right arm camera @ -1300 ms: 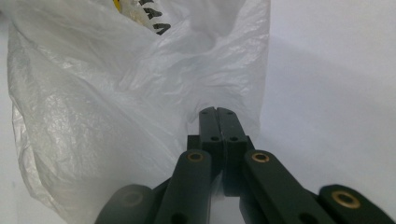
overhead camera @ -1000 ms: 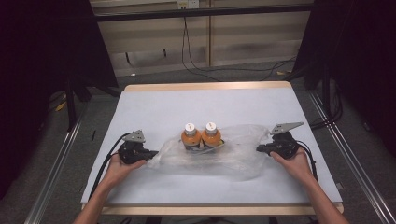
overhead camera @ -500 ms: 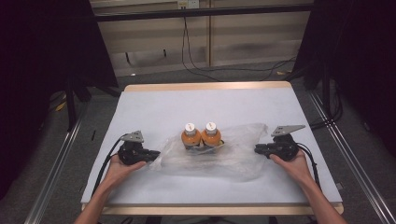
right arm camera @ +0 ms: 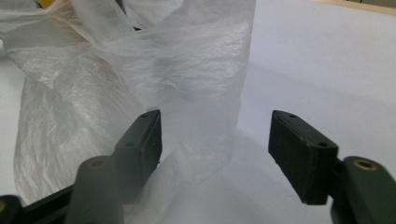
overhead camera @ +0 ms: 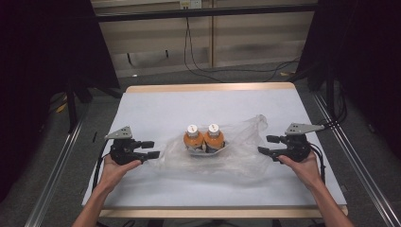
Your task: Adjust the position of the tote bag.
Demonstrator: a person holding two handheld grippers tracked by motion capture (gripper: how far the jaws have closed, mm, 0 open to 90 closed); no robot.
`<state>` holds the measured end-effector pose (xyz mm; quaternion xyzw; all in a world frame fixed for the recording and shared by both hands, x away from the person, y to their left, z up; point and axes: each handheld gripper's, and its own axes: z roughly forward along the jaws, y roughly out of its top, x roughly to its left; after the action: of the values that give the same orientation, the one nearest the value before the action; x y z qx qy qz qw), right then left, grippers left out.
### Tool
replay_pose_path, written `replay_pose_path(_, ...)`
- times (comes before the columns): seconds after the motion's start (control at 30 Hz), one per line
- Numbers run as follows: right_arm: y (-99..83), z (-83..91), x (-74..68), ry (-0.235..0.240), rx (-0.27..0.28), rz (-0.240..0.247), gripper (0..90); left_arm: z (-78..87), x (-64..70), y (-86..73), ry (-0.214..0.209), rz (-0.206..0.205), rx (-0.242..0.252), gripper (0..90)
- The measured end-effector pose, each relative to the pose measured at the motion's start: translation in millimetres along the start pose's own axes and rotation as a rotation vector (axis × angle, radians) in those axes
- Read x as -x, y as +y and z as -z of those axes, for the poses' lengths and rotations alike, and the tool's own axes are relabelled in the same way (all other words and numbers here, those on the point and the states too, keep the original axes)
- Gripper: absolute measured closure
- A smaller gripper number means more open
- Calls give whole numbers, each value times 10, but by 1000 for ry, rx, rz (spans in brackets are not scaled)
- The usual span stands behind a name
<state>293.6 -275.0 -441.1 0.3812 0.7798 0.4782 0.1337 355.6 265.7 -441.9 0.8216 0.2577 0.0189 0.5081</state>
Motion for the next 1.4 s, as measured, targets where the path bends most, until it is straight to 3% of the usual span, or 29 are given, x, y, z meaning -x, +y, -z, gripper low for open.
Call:
replay_pose_path(0.1, 67, 52, -25, 3, 32, 1, 282, 62, 56, 91, 2, -16, 28, 422)
replay_pose_path(0.3, 198, 198, -99, 16, 99, 6, 254, 250, 164, 283, 23, -46, 131, 469)
replay_pose_path(0.5, 334, 270, -151, 20, 120, 22, 293, 257, 281, 405, 22, -80, 144, 595)
replay_pose_path(0.63, 463, 220, -186, 24, 137, 41, 453, 131, 390, 519, -14, -130, 118, 676)
replay_pose_path(0.77, 614, 151, -258, 60, 152, 70, 647, -27, 530, 639, -58, -185, 78, 774)
replay_pose_path(0.87, 685, 84, -307, 80, 146, 88, 710, -91, 622, 743, -75, -199, 76, 822)
replay_pose_path(1.0, 785, 12, -366, 111, 145, 108, 803, -218, 687, 819, -100, -228, 34, 887)
replay_pose_path(1.17, 925, -178, -410, 124, 101, 128, 864, -524, 641, 733, -90, -231, -87, 900)
replay_pose_path(1.2, 946, -230, -421, 129, 89, 136, 874, -557, 618, 700, -121, -212, -79, 900)
replay_pose_path(1.3, 983, -410, -439, 135, 40, 151, 878, -569, 587, 677, -85, -223, -120, 900)
replay_pose_path(1.4, 973, -583, -426, 140, 4, 140, 885, -569, 534, 626, -80, -196, -120, 900)
